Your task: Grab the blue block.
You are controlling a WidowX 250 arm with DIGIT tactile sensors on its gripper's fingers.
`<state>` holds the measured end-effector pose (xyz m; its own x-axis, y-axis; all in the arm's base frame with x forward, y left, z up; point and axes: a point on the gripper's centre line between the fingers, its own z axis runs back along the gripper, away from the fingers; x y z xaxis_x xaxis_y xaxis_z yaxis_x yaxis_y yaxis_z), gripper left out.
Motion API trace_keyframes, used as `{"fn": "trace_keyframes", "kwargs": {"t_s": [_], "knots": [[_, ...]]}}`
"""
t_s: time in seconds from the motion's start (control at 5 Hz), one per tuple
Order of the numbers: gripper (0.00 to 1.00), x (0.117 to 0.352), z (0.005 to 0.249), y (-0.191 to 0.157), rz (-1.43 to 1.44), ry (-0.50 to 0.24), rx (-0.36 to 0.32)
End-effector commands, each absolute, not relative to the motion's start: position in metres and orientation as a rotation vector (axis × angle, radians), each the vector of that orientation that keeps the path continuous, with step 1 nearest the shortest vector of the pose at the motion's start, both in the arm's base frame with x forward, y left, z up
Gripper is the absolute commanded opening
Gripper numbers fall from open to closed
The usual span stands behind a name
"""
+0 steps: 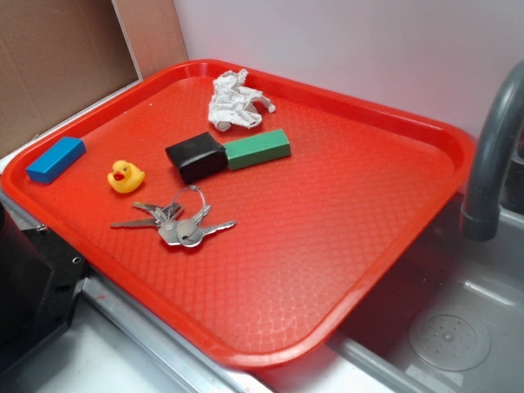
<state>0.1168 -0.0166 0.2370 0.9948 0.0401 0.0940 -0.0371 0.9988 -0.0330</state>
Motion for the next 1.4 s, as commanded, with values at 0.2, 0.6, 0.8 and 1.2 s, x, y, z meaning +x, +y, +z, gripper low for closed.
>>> {"fn": "trace_keyframes", "kwargs": {"t_s": [0.2,0.6,0.8,1.2], "knots": [[1.0,0.114,0.187,0.033,0.245,-0.052,0.039],[1.0,0.103,0.114,0.118,0.69,-0.067,0.075],[1.0,0.102,0.073,0.134,0.537,-0.02,0.102],[1.0,0.143,0.043,0.128,0.314,-0.006,0.146]]}}
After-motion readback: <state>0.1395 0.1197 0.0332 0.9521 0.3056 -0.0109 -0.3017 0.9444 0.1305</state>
